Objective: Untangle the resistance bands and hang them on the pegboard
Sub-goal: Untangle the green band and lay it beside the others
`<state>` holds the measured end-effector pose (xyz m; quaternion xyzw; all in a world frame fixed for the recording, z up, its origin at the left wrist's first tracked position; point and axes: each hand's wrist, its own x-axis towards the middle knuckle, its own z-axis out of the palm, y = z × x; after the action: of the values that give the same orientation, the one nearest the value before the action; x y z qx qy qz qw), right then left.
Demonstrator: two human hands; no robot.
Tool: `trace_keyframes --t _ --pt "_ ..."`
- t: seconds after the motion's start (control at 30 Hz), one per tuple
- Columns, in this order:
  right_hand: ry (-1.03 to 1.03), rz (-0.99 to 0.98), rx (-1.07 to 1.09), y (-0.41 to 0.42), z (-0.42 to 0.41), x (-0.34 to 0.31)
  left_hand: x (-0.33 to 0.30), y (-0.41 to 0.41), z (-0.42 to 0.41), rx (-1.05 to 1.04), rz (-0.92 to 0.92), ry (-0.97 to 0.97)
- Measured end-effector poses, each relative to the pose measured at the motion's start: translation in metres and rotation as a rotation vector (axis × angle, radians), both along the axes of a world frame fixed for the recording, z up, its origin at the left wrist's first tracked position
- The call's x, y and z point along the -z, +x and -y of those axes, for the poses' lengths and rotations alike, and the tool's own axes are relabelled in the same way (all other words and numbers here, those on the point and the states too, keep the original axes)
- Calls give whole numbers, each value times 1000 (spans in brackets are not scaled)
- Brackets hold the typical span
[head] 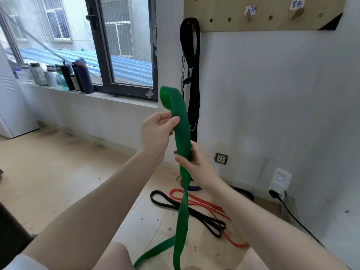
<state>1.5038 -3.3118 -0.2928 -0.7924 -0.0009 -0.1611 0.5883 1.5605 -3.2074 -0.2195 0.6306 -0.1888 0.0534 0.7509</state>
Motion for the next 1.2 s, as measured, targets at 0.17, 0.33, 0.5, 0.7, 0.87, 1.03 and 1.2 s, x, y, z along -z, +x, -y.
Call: trace_keyframes --t 0.17,0.33,0.5,0.7,0.87,1.03,1.2 --pt "-7 171 195 8 -14 -24 -22 3 6 -32 -21 -46" --pt "246 236 177 16 -3 -91 -19 12 -10 252 -202 36" --pt "596 279 88 33 -4 -149 5 -11 -18 304 -103 40" --pt "688 288 50 50 -11 -163 -6 -15 -18 135 141 148" --pt "187 86 171 47 -4 -143 -18 -7 -23 58 58 72" --pt "3 152 59 20 -12 -73 -49 11 -11 5 0 -36" --pt "-53 286 35 23 -14 -78 -69 18 8 82 -65 -107"
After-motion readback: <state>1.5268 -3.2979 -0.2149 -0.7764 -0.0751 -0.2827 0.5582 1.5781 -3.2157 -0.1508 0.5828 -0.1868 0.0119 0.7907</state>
